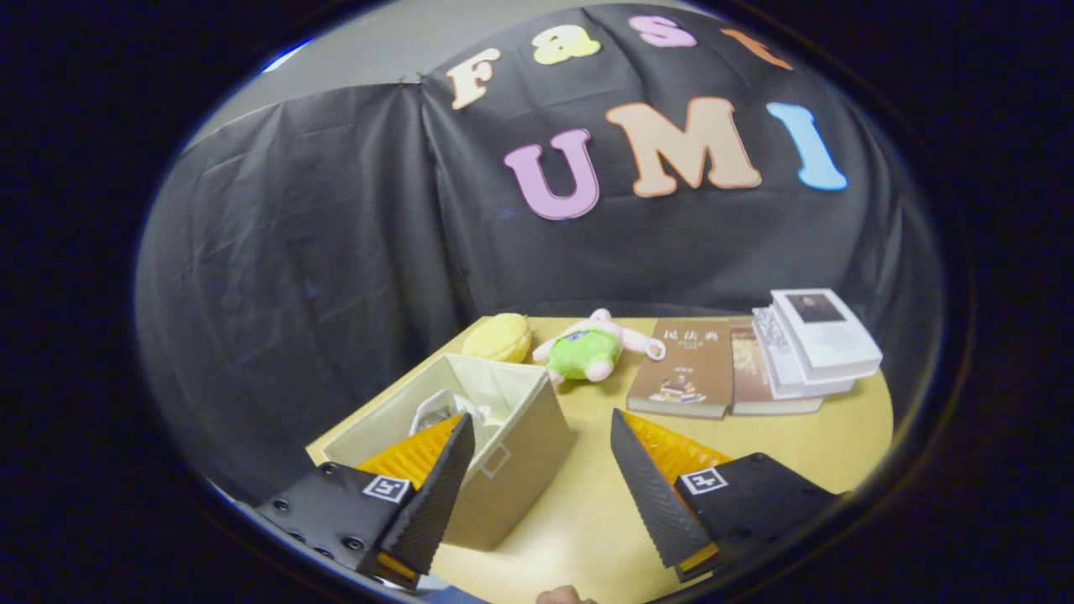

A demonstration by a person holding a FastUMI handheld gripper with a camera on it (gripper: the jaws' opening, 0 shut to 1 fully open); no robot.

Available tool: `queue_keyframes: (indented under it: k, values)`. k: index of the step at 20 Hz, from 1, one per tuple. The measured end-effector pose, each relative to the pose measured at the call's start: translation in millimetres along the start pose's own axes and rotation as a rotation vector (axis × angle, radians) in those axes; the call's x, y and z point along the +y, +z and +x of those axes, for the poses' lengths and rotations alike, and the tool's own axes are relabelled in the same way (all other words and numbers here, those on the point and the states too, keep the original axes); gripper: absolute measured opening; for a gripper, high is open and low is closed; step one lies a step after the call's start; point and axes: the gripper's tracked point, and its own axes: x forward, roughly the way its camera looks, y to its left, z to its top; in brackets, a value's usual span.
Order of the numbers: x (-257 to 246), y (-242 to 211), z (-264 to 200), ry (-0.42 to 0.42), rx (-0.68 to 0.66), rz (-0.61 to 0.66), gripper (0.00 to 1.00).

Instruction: Open the storage box then place both shoes into the box .Put the left shoe in first, then the right shoe, with the right side of both shoes facing outward in a uniform manner.

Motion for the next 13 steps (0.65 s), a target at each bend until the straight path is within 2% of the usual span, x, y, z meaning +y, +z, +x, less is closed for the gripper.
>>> queue_keyframes:
  k: [4, 7, 11, 13]
  values:
    - [-17, -2, -38, -0.048, -0.139, -0.16, 1.0]
    - [-25, -10, -64, -0.039, -0.19, -0.132, 1.0]
    - [-66, -23, -107, -0.147, -0.276, -0.183, 1.0]
    - [-77, -36, -119, -0.17, -0.287, -0.172, 1.0]
